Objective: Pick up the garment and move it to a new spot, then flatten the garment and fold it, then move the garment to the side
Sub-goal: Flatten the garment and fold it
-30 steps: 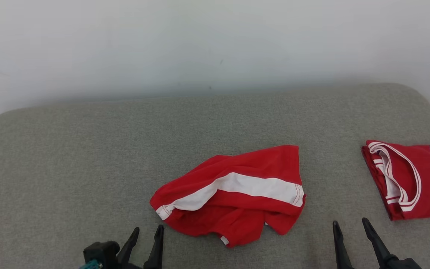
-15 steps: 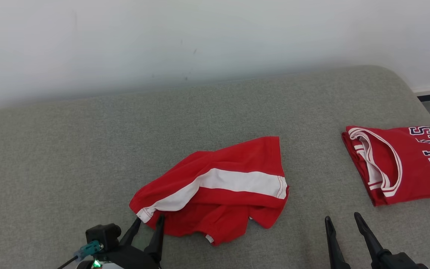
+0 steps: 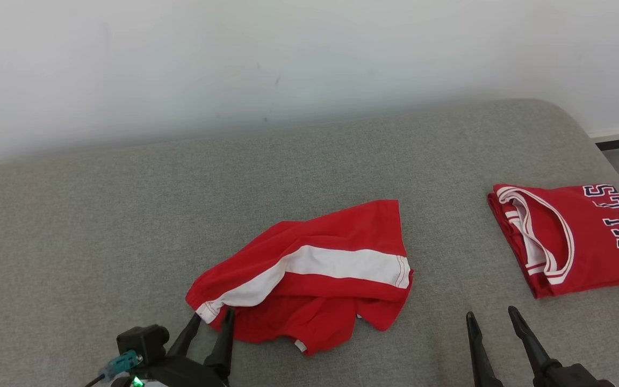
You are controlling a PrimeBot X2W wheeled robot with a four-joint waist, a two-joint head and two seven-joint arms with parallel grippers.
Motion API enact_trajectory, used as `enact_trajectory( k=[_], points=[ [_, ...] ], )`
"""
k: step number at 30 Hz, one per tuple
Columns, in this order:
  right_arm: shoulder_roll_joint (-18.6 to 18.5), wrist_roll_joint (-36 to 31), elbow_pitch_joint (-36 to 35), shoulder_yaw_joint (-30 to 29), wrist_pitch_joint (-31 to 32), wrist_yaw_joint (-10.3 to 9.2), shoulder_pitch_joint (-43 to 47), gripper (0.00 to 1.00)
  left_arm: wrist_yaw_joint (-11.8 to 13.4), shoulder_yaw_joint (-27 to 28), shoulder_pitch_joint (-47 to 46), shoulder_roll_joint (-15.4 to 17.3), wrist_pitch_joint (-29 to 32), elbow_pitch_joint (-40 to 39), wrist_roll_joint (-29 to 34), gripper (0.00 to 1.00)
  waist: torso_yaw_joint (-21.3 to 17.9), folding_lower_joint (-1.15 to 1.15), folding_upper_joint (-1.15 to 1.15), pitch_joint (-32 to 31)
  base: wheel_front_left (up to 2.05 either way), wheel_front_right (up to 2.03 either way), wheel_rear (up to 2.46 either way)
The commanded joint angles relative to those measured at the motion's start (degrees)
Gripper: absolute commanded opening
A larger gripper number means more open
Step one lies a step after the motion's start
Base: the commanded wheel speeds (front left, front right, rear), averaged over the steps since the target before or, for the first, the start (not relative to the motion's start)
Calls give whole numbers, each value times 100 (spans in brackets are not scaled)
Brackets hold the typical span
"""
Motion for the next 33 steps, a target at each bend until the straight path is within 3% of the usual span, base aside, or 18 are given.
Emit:
enact_trajectory(
  k=[1, 3, 5, 6, 7, 8, 9, 15, 25, 33],
  points=[
    [5, 5, 0, 13, -25, -14, 47, 100, 6, -52, 70, 46, 9, -89, -120, 100, 11, 0, 0, -11, 0, 0, 0],
    [5, 14, -2, 29, -25, -14, 43, 100, 6, -104, 68, 85, 28, -139, -244, 100, 17, 0, 0, -16, 0, 0, 0],
    [5, 22, -10, 38, -25, -14, 25, 100, 6, -144, 21, 101, 38, -165, -316, 89, 23, 0, 0, -10, 0, 0, 0],
    [5, 23, -16, 43, -25, -14, 15, 100, 6, -170, -7, 111, 54, -167, -356, 49, 23, 0, 0, -4, 0, 0, 0],
    [4, 23, -18, 47, -25, -14, 2, 100, 6, -193, -37, 126, 56, -163, -386, 36, 22, 0, 0, 4, 0, 0, 0],
    [5, 21, -25, 53, -25, -14, -17, 100, 6, -233, -71, 139, 89, -160, -410, 13, 23, 0, 0, 17, 0, 0, 0],
    [5, 11, -29, 65, -25, -14, -40, 100, 6, -287, -102, 150, 112, -162, -436, 0, 24, 0, 0, 37, 0, 0, 0],
    [6, 16, 85, 257, 55, -14, -383, 100, 6, -404, -257, 213, 52, -122, -521, 0, 23, 0, 0, 179, 0, 0, 0],
    [6, 835, 1333, 386, 1611, -14, -1779, 100, 9, -474, -332, 246, -103, -17, -409, 0, 161, 0, 0, 426, 0, 0, 0],
    [-35, 1211, 2049, 752, 1961, -14, -2423, 100, 154, -434, -385, 320, -205, 33, -319, 0, 310, 0, 0, 513, 0, 0, 0]
  ],
)
